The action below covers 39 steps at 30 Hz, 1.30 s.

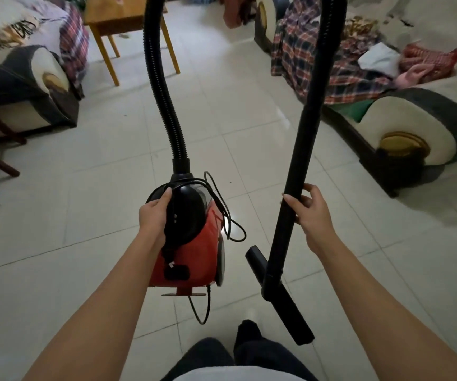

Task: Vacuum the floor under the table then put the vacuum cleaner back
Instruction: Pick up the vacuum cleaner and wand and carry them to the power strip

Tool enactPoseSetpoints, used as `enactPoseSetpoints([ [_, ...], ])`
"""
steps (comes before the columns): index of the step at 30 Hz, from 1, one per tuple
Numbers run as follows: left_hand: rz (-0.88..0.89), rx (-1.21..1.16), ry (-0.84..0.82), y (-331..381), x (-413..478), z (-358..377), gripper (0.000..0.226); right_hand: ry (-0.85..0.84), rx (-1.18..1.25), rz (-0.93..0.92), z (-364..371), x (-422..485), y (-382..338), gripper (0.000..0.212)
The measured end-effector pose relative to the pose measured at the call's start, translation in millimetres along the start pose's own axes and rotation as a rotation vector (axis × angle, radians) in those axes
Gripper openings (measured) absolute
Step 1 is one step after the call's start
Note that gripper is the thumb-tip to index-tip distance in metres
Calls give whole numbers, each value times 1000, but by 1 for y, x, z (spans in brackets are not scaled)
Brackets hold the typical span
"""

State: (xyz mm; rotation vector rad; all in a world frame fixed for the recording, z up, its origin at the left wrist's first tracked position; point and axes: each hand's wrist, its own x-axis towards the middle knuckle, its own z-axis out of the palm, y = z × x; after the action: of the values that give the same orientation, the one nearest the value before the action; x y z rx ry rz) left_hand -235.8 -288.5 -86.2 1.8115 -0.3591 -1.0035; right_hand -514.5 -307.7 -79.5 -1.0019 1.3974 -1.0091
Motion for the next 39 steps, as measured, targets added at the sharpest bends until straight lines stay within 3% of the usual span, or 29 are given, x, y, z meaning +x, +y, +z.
enactPoseSetpoints([
  [13,21,-106,57,106,148,98,31,-54,-16,-13,51,192,-65,28],
  [26,19,-125,-31,229,348,176,32,-20,23,-12,157,398,-134,29],
  [39,58,-91,-41,337,513,274,29,-50,68,-31,208,613,-198,29],
])
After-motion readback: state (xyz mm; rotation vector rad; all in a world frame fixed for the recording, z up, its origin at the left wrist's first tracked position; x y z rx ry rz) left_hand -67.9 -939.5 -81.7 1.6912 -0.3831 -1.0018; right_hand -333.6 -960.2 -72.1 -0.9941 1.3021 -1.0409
